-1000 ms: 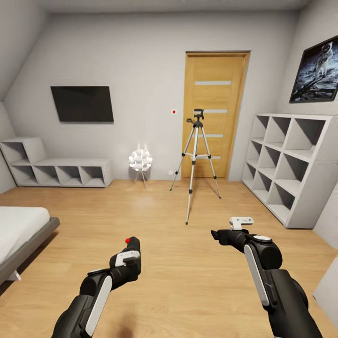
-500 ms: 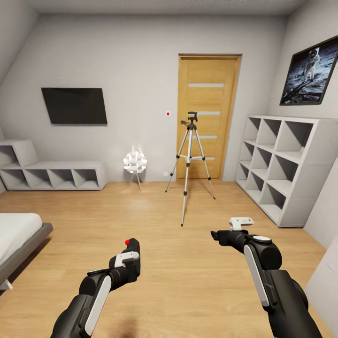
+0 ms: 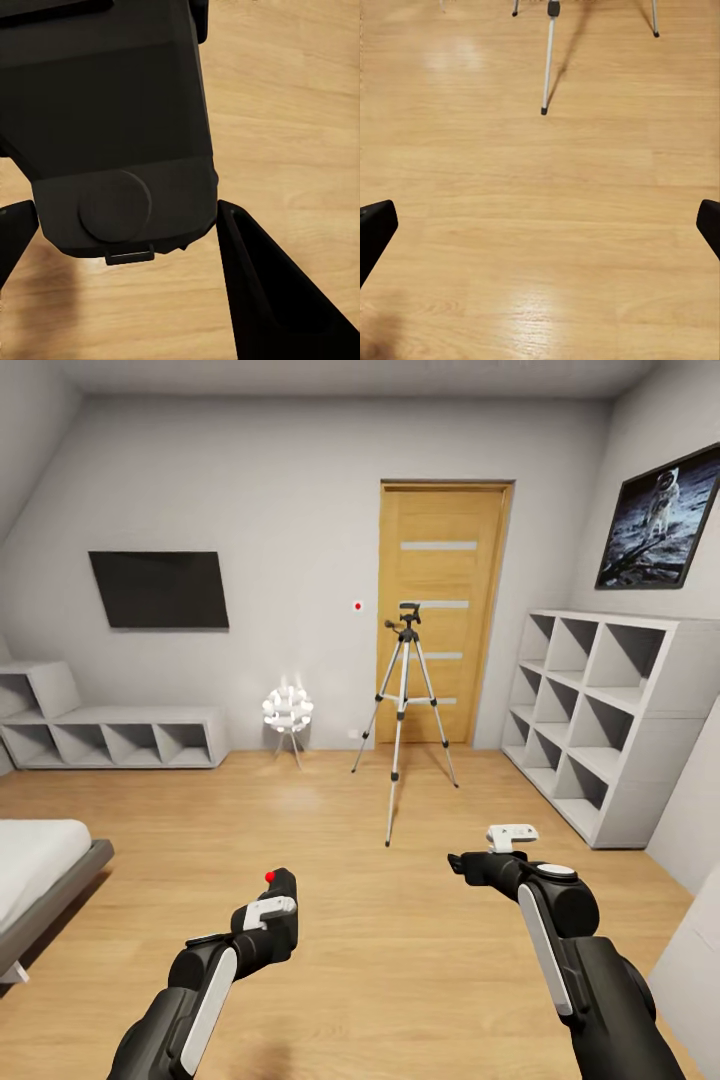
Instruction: Attach the digital camera to the camera tripod in the bedroom.
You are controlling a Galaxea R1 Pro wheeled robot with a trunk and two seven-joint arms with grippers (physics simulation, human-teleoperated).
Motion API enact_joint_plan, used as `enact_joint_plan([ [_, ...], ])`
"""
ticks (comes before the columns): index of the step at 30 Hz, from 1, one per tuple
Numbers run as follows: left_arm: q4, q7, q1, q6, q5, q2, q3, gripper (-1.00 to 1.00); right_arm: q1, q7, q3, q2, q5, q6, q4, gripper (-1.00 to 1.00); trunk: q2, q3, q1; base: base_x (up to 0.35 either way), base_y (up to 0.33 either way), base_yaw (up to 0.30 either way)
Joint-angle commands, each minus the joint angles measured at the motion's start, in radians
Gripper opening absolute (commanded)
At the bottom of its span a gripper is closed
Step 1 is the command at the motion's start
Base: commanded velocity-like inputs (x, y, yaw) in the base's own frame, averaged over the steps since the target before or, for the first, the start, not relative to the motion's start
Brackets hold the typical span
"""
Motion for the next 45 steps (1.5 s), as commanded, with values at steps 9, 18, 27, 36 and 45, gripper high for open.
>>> enact_joint_plan([
  [9,-0.001,-0.002,-0.001,0.005,-0.004,0.000,0.001,-1.00,-0.001,0.002,-0.001,0.001,0.000,0.004,-0.001,1.00,0.063,0.027,-0.035,0.000,0.000,0.000],
  [18,-0.001,0.000,-0.001,0.006,-0.005,-0.001,0.001,-1.00,0.000,0.003,-0.002,0.000,0.000,-0.003,-0.001,1.00,0.126,0.055,-0.069,0.000,0.000,0.000],
  [27,-0.007,0.003,-0.001,0.000,-0.009,-0.001,0.001,-1.00,0.001,0.003,-0.002,0.001,0.000,-0.003,-0.001,1.00,0.133,0.059,-0.073,0.000,0.000,0.000],
  [36,-0.003,0.005,-0.001,-0.001,-0.011,0.000,0.001,-1.00,0.001,0.003,-0.005,0.003,0.000,0.004,-0.001,1.00,0.133,0.059,-0.073,0.152,0.064,-0.018],
  [45,-0.003,0.004,-0.001,-0.001,-0.009,0.000,0.003,-1.00,0.001,0.003,-0.005,0.002,0.000,0.006,-0.001,1.00,0.133,0.059,-0.073,0.257,0.202,-0.197],
])
